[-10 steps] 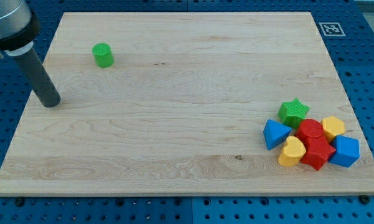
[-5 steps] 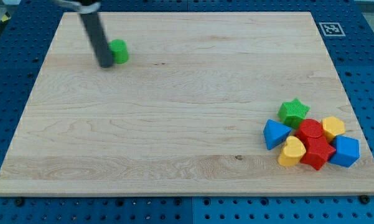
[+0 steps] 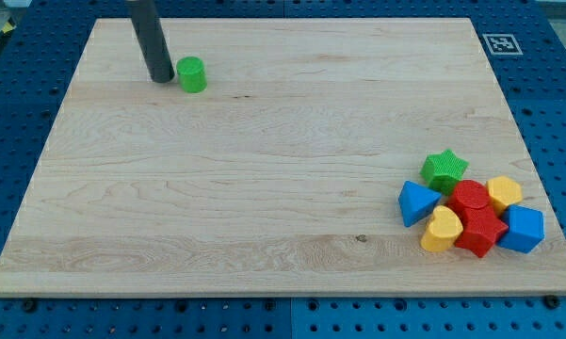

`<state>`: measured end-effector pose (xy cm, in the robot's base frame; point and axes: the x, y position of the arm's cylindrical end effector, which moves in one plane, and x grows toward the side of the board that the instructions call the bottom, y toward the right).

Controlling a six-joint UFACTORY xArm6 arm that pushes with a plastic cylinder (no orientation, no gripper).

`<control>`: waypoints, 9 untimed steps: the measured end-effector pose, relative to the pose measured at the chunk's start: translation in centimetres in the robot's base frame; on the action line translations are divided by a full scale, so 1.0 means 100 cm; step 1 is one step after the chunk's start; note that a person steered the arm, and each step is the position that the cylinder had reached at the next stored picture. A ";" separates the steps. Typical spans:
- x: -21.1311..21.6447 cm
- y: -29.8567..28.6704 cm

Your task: Drag the green circle to the bottom left of the green star

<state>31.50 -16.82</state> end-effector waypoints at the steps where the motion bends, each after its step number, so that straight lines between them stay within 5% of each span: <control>1: -0.005 0.052; 3: 0.053 0.205; 6: 0.057 0.102; 8: 0.125 0.217; 9: 0.128 0.218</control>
<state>44.35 4.95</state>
